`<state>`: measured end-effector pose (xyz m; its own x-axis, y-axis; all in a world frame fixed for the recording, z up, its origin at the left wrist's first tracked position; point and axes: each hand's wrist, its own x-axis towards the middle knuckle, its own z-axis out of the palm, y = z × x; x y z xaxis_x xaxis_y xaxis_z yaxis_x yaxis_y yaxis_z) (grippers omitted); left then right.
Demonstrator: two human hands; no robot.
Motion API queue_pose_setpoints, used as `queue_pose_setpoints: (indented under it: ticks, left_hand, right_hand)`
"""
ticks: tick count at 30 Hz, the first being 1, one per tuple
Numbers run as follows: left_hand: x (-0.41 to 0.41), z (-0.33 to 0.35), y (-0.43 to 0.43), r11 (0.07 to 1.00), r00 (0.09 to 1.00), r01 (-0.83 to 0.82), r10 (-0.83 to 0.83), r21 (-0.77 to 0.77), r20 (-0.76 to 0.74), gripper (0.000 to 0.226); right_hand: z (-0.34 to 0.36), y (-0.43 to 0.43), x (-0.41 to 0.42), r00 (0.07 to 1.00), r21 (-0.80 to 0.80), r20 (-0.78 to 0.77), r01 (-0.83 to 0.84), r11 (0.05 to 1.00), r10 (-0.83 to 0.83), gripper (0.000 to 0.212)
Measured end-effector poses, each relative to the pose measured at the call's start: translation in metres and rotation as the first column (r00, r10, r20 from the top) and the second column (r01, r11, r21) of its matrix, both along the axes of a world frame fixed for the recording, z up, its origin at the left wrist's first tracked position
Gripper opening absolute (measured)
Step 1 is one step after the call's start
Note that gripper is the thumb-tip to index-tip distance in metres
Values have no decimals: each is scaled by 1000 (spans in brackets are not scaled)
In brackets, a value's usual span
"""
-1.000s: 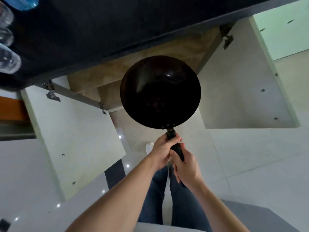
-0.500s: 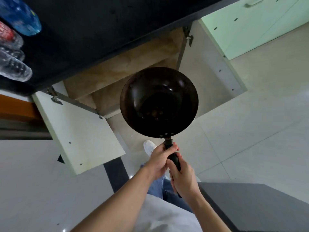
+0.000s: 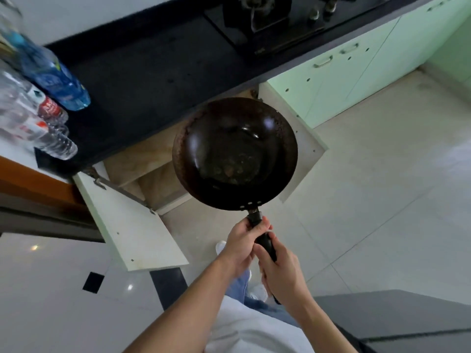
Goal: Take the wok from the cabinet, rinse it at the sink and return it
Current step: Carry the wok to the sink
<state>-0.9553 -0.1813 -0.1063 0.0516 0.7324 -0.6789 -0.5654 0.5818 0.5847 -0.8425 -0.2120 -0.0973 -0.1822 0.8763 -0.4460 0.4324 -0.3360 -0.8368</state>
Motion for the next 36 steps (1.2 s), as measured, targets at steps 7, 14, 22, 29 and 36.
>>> queue_pose_setpoints:
  ticks: [7,14,22,29,36]
  left_hand:
    - [-4,62,29,987,999,39,-39,157,0,13]
    - [-1,90,95,953,983,173,-182,248,14,13]
    - [17,102,195,878,926,374,-370,299,-72,15]
    - [50,108,270,769,829,544,-553,336,-77,16]
    - [110,105,314,664,721,675,-685,321,-100,12]
  right_hand:
    - [56,24,-8,963,-2,-240,122,992,-119,23]
    - [96,71,-13,896,2,-379,250,968,-230,27]
    - [105,150,-10,841,41,-363,444,895,-401,27]
    - [106,207,5,736,68,-362,633,772,-572,25]
    - [102,243,47,618,54,-349,764,643,-704,25]
